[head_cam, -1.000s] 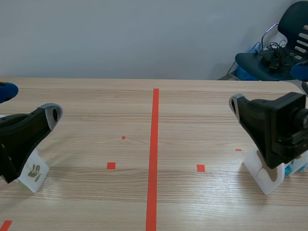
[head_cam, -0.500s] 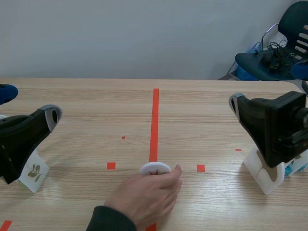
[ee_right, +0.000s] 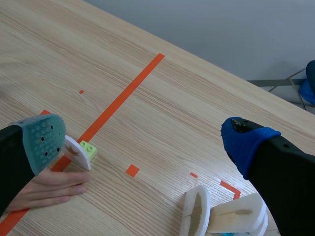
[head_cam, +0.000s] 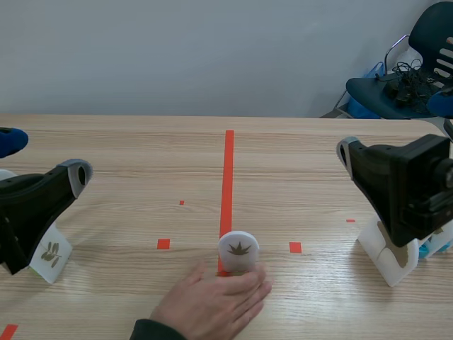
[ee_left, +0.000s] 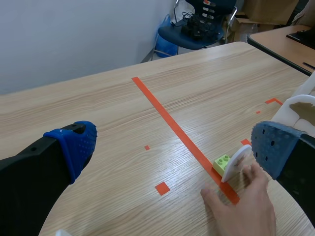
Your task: Do the leaf sorting experiment
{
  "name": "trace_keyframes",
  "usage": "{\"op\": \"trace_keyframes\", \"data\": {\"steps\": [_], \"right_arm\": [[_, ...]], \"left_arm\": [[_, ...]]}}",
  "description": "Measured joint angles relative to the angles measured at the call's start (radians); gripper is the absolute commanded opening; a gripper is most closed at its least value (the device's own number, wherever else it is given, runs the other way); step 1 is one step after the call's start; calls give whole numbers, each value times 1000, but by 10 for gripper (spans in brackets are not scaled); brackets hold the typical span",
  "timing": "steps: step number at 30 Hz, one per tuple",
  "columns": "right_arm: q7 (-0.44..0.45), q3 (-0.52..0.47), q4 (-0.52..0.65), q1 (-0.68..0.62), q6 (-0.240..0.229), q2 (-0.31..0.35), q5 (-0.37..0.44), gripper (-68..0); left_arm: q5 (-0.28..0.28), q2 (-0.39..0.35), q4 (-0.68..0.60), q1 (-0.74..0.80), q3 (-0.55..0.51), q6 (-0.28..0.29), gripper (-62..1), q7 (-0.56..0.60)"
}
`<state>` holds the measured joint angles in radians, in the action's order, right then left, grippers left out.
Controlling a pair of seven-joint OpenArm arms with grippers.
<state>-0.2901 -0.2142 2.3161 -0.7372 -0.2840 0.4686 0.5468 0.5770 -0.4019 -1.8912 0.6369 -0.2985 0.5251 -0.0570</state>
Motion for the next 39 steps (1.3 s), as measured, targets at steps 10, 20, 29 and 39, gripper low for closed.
{"op": "trace_keyframes", "data": {"steps": [10, 20, 29, 39], "right_arm": [[0, 105, -84, 35, -11, 0, 0, 4], [138, 439, -489, 271, -72, -1, -142, 4], [249, 658, -797, 488, -72, -124, -316, 4], [297, 746, -1003, 587, -51, -217, -404, -312]], "left_arm": [[0, -6, 0, 0, 0, 3, 14, 0], [0, -16, 0, 0, 0, 3, 14, 0], [0, -17, 0, 0, 0, 3, 14, 1], [0, -16, 0, 0, 0, 3, 14, 1]]}}
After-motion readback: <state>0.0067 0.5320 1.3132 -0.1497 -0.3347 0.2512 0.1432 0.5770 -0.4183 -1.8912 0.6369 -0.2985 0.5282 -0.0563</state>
